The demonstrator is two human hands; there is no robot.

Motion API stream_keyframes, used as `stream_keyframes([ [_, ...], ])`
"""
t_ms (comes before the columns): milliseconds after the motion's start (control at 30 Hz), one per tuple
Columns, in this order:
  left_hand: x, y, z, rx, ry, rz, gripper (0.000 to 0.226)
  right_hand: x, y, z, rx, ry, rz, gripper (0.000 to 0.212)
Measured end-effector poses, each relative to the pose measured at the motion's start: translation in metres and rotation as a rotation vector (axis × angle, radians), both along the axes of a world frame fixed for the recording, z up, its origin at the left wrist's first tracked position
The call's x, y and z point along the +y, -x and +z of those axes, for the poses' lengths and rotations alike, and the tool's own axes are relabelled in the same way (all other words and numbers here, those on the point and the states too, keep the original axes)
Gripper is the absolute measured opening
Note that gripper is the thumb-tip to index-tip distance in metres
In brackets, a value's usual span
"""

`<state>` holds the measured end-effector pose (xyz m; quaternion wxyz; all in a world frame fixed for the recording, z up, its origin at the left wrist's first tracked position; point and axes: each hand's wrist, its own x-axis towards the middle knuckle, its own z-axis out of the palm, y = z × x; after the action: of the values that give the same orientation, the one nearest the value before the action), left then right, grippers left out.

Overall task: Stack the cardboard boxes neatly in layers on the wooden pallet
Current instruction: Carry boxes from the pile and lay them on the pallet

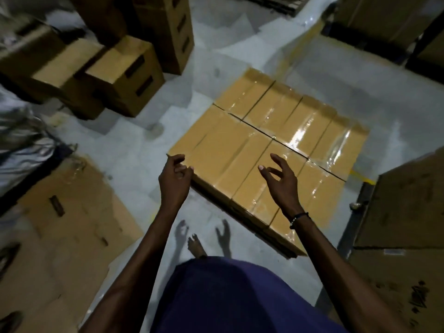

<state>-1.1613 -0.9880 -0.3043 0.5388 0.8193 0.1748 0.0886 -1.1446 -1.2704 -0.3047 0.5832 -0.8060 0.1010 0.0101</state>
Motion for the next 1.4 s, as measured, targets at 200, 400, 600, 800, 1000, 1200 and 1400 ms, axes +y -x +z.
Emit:
stream_keyframes([
  [200, 0.116, -0.042, 0.027, -0.047, 0.037, 0.095, 0.030, 0.130, -0.069, 0.010, -0.035, -0.015, 0.096, 0.054],
  [400, 0.209, -0.072, 0.042, -0.084, 0.072, 0.205, 0.029, 0.236, -0.119, 0.021, -0.066, 0.013, 0.251, 0.052],
  [600, 0.289, -0.107, 0.048, -0.139, 0.099, 0.313, 0.029, 0.308, -0.174, 0.017, -0.056, 0.025, 0.329, 0.051],
  [800, 0.378, -0.174, 0.056, -0.189, 0.069, 0.342, 0.029, 0.368, -0.238, -0.012, -0.016, 0.020, 0.296, 0.051],
  [1000, 0.462, -0.264, 0.065, -0.147, 0.035, 0.287, 0.030, 0.428, -0.309, -0.025, 0.025, -0.001, 0.188, 0.051],
  [1200, 0.528, -0.367, 0.070, -0.129, 0.027, 0.212, 0.031, 0.475, -0.379, -0.030, 0.030, 0.047, 0.122, 0.054],
  [1400, 0.573, -0.470, 0.035, -0.038, -0.019, 0.004, 0.032, 0.509, -0.434, -0.027, 0.036, 0.079, -0.017, 0.062],
])
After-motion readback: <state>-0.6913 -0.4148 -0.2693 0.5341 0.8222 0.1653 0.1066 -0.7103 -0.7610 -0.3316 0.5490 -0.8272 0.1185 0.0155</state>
